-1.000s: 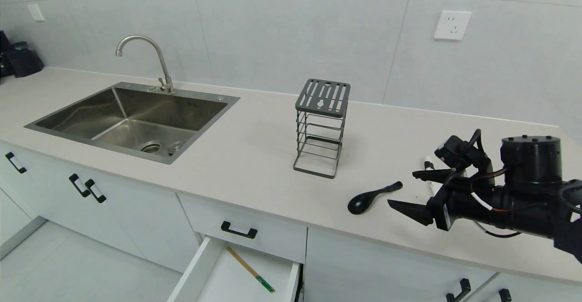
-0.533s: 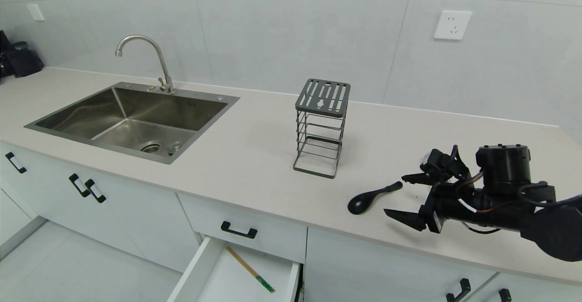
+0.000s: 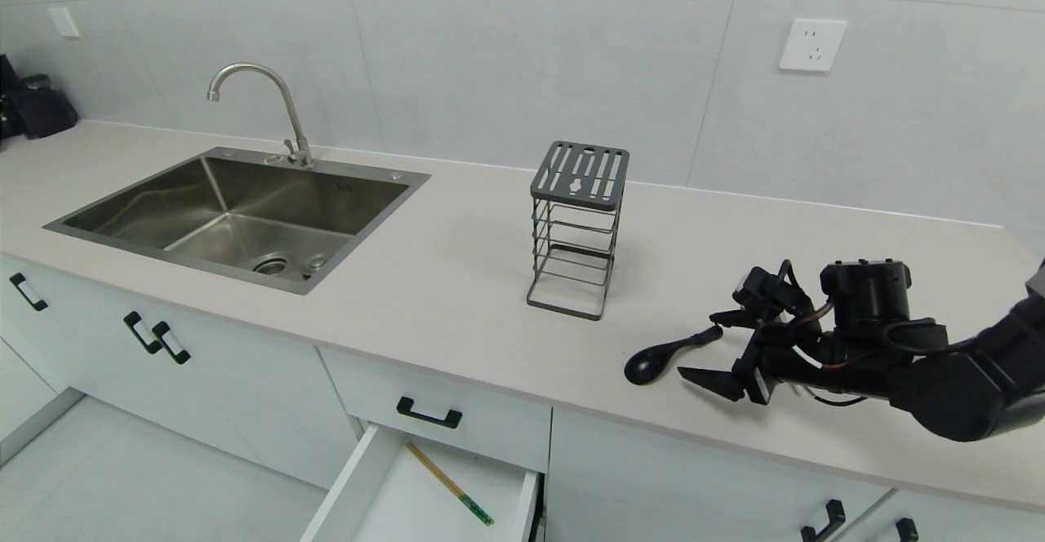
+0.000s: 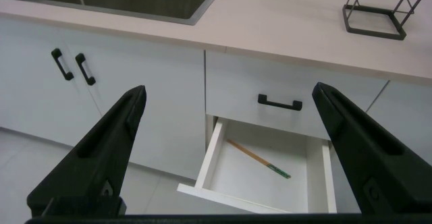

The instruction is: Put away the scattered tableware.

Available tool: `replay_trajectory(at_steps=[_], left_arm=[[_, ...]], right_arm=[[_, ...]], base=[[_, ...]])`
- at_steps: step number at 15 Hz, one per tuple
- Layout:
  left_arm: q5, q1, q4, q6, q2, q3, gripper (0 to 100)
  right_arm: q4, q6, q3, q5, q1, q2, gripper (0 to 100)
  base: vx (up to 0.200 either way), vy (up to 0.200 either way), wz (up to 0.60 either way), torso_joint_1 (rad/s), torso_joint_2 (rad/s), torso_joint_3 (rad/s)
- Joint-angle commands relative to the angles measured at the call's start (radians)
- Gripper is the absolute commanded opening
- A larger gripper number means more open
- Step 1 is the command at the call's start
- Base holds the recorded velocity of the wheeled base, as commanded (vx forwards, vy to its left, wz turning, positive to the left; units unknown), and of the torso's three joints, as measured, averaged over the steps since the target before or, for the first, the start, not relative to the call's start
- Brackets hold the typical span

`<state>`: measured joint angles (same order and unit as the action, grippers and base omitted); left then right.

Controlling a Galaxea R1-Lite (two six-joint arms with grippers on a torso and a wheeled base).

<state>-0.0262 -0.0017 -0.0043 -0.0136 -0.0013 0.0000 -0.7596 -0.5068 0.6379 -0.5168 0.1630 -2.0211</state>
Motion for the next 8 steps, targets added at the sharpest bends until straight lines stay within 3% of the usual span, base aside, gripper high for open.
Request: replay_trajectory(at_steps=[1, 8], left_arm=[[0.000, 0.000, 0.000, 0.000, 0.001, 0.000, 100], [0.000, 0.000, 0.000, 0.000, 0.001, 0.000, 100]], right_arm=[[-0.003, 0.001, 0.016, 0.000, 0.003, -0.034, 100], [-0.009, 0.010, 0.138, 0.006, 0.032, -0.159, 100]], base=[[0.000, 0.000, 0.00, 0.000, 0.00, 0.000], [0.000, 0.000, 0.00, 0.000, 0.00, 0.000]])
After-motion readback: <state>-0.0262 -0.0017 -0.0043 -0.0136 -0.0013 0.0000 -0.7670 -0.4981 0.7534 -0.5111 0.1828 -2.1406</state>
